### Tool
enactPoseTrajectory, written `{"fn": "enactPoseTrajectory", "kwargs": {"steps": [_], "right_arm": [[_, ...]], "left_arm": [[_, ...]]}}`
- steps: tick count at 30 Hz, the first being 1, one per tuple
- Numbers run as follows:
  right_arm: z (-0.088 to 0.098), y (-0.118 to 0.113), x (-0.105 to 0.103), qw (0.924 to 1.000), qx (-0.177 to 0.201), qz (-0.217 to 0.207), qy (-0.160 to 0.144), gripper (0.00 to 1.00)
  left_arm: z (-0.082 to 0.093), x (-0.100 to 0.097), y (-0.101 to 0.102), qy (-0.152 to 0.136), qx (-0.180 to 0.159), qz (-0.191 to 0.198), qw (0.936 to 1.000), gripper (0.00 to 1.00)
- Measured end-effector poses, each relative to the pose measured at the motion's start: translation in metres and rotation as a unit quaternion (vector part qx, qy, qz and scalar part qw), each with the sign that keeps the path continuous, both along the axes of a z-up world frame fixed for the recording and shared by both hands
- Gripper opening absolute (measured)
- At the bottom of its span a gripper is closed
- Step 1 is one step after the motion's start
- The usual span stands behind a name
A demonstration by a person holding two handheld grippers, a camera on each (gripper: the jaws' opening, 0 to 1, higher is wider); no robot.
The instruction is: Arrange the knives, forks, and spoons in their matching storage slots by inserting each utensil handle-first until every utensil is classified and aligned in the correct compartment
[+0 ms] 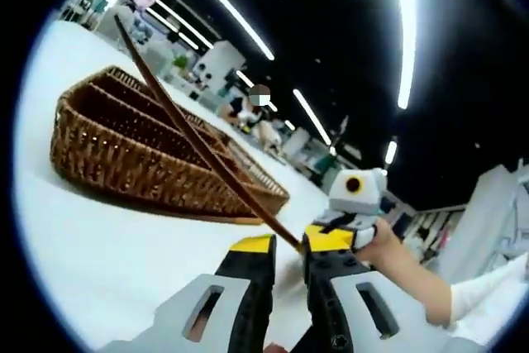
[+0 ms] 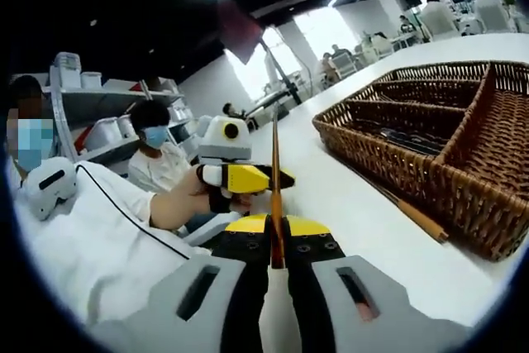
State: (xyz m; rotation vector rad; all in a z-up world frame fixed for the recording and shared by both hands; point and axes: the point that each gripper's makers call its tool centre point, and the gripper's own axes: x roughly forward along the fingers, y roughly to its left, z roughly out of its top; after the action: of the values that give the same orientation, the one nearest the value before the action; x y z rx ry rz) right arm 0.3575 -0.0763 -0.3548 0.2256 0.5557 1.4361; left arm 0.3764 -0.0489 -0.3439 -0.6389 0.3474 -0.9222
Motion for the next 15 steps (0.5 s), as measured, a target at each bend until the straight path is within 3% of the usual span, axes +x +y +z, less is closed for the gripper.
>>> {"fn": "enactPoseTrajectory", "kwargs": {"steps": [15], "right_arm": [[0.0004,0.0018,-0.0029,0.9999,0.007,0.004,0.007,0.05]], "left_arm": [[0.0066,-0.0001,-0.0018,0.011,-0.027,-0.004,0.9996,0.06]]}}
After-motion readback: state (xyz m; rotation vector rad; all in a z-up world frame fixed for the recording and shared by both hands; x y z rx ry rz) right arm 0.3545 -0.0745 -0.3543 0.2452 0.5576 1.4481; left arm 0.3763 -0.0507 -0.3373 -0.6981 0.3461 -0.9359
